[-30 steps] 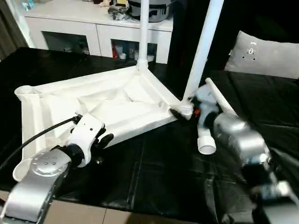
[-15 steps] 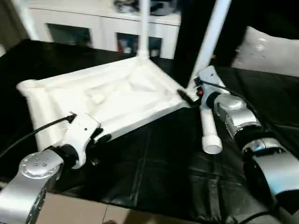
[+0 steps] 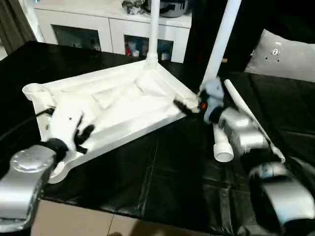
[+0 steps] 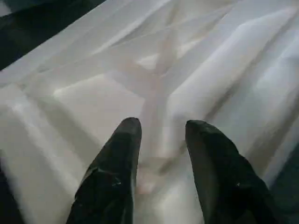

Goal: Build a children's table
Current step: Rotate table base

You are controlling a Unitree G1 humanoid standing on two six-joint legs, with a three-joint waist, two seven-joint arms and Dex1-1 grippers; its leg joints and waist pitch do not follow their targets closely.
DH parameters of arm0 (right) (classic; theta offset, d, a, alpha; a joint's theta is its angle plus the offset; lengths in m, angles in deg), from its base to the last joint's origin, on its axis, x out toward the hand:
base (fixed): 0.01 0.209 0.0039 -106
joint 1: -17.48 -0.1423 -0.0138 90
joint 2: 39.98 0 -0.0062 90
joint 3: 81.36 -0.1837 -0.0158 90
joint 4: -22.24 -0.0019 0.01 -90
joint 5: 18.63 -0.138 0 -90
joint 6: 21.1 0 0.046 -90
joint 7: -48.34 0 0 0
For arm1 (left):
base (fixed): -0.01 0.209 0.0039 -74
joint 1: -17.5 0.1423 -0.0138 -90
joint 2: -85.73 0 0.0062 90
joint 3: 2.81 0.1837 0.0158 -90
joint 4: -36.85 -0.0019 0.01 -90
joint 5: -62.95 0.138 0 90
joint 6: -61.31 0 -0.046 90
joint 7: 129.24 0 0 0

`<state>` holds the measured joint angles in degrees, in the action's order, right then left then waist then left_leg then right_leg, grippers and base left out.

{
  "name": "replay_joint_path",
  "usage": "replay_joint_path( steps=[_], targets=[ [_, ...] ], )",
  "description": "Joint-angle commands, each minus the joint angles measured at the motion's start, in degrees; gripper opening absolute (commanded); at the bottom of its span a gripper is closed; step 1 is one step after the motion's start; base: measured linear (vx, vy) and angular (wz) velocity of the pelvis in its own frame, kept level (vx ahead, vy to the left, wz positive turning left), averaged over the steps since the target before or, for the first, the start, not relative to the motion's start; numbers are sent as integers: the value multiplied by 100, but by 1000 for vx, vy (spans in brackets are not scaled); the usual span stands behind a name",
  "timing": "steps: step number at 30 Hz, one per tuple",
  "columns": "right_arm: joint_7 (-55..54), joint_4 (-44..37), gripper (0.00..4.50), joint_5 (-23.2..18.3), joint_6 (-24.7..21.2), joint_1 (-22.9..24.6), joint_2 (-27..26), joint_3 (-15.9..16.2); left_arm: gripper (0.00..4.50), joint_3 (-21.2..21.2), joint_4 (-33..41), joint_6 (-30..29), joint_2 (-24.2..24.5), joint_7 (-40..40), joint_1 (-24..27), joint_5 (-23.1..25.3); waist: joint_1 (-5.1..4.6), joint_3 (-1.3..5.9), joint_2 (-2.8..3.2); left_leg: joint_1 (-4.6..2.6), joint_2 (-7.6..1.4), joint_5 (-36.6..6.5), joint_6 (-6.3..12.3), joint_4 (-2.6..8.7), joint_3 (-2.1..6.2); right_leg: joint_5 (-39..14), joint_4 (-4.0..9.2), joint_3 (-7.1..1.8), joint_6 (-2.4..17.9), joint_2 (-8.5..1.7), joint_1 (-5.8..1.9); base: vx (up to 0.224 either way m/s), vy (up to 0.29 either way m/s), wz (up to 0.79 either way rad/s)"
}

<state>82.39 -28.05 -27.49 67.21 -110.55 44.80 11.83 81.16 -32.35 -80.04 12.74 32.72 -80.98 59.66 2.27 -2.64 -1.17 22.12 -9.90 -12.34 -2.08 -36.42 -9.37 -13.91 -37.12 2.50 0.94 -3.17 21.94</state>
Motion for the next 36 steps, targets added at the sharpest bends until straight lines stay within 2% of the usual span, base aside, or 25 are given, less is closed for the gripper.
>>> replay_joint_path(
  steps=[1,2,4,5,6,7,8,9,10,12,14,16,17,19,20,22,23,25,26,30,31,32,34,35,36],
  targets=[
    [-147,-865,450,-13,-610,393,-73,238,211,15,-363,19,197,118,-157,271,4,305,99,-129,-291,-200,229,481,94,505,360,-255,1294,-388,-231,0,0,0],
    [-227,-1199,450,14,-889,604,-123,328,161,64,-576,78,315,142,-224,383,-4,295,99,-137,-283,-338,155,500,96,352,376,-258,1234,-388,-222,0,0,0],
    [-358,-1547,450,83,-1260,834,-186,428,160,190,-883,219,508,125,-309,554,-20,286,99,-140,-287,-462,86,525,102,153,401,-262,1213,-400,-215,0,0,0],
    [-386,-1693,450,157,-1371,958,-217,528,166,257,-1117,309,616,107,-374,641,-38,263,121,-148,-295,-678,-50,560,116,-131,431,-263,1190,-397,-185,0,0,0],
    [-418,-1868,450,205,-1517,1108,-283,649,150,327,-1465,460,747,135,-493,764,-45,239,153,-152,-302,-805,-107,573,116,-215,433,-270,1186,-402,-161,0,0,0],
    [-438,-2009,450,230,-1624,1218,-327,734,150,366,-1695,557,832,163,-572,844,-51,224,143,-157,-277,-994,-171,584,114,-407,466,-283,1094,-380,-148,0,0,0],
    [-521,-2138,450,270,-1789,1310,-384,805,119,405,-2008,655,901,162,-695,889,-57,213,141,-160,-276,-1109,-224,604,124,-513,483,-293,1037,-394,-142,0,0,0],
    [-622,-2191,450,318,-1908,1356,-441,843,123,484,-2282,822,983,155,-798,970,-59,225,142,-165,-284,-1144,-254,606,127,-512,469,-296,1037,-409,-143,0,0,0],
    [-622,-2191,450,318,-1908,1356,-441,843,126,484,-2282,822,983,155,-798,970,-62,200,146,-154,-280,-1146,-267,624,141,-540,488,-299,1013,-409,-137,0,0,0],
    [-981,-2621,450,389,-2471,1509,-554,904,92,651,-2919,1201,1047,-95,-1042,998,-52,199,145,-185,-277,-1148,-307,624,123,-477,500,-319,1020,-407,-115,0,0,0],
    [-1037,-2634,450,398,-2550,1506,-584,908,74,739,-3027,1284,1087,-180,-1081,1040,-46,199,156,-157,-293,-958,-340,651,139,-160,453,-314,1021,-430,-145,0,0,0],
    [-1151,-2527,450,466,-2603,1460,-642,919,77,902,-3239,1321,1145,-262,-1146,1150,-56,201,152,-164,-296,-835,-349,644,131,49,441,-308,1053,-427,-136,0,0,0],
    [-1207,-2480,450,507,-2653,1434,-684,912,46,1016,-3397,1444,1177,-327,-1207,1219,-65,188,152,-150,-279,-718,-325,638,118,278,438,-312,1087,-425,-148,0,0,0],
    [-1321,-2308,450,516,-2636,1360,-787,840,32,1064,-3507,1491,1106,-565,-1244,1096,-61,188,169,-154,-290,-635,-346,637,120,420,417,-314,1174,-451,-157,0,0,0],
    [-1421,-2002,450,538,-2567,1217,-870,811,25,1299,-3527,1463,1154,-976,-1214,1061,-69,167,167,-153,-288,-624,-357,638,117,479,412,-312,1232,-450,-159,0,0,0],
    [-1483,-1893,450,546,-2592,1158,-907,802,19,1411,-3544,1456,1190,-1184,-1205,1054,-77,151,161,-151,-296,-629,-354,648,115,442,409,-312,1275,-454,-161,0,0,0],
    [-1541,-1661,450,543,-2589,1041,-971,788,3,1577,-3470,1419,1279,-1537,-1170,1018,-77,142,167,-160,-296,-548,-330,645,102,484,406,-319,1317,-464,-163,0,0,0],
    [-1575,-1451,450,508,-2508,935,-1038,749,3,1633,-3250,1332,1337,-1857,-1108,837,-77,140,172,-165,-303,-398,-305,643,92,630,391,-317,1338,-461,-172,0,0,0],
    [-1552,-1303,450,457,-2465,868,-1112,696,3,1627,-3069,1306,1345,-2099,-1060,645,-70,152,193,-174,-310,-249,-290,639,89,823,377,-315,1402,-481,-180,0,0,0],
    [-1519,-702,450,491,-2218,624,-1239,671,3,1747,-2500,1246,1525,-2893,-900,217,-51,129,175,-168,-305,-126,-219,639,62,1025,366,-306,1456,-473,-185,0,0,0],
    [-1533,-471,450,516,-2146,535,-1265,667,3,1806,-2299,1209,1634,-3138,-820,133,-63,120,171,-172,-317,-270,-230,661,69,797,387,-304,1449,-491,-183,0,0,0],
    [-1539,-350,450,534,-2109,485,-1272,672,3,1835,-2193,1195,1695,-3271,-777,90,-80,71,163,-174,-317,-548,-270,694,58,384,428,-314,1424,-480,-161,0,0,0],
    [-1531,-261,450,541,-2079,446,-1278,676,3,1855,-2035,1214,1764,-3464,-698,-16,-83,63,164,-184,-330,-806,-333,711,61,1,455,-332,1404,-503,-159,0,0,0],
    [-1524,-95,450,546,-2007,357,-1295,664,3,1889,-1773,1179,1864,-3785,-575,-160,-84,18,179,-218,-339,-1233,-421,749,61,-630,521,-350,1308,-501,-113,0,0,0],
    [-1518,-37,450,545,-1982,320,-1301,651,3,1906,-1674,1191,1897,-3906,-531,-210,-94,11,163,-220,-338,-1363,-446,759,66,-843,536,-354,1285,-504,-112,0,0,0]
  ],
)
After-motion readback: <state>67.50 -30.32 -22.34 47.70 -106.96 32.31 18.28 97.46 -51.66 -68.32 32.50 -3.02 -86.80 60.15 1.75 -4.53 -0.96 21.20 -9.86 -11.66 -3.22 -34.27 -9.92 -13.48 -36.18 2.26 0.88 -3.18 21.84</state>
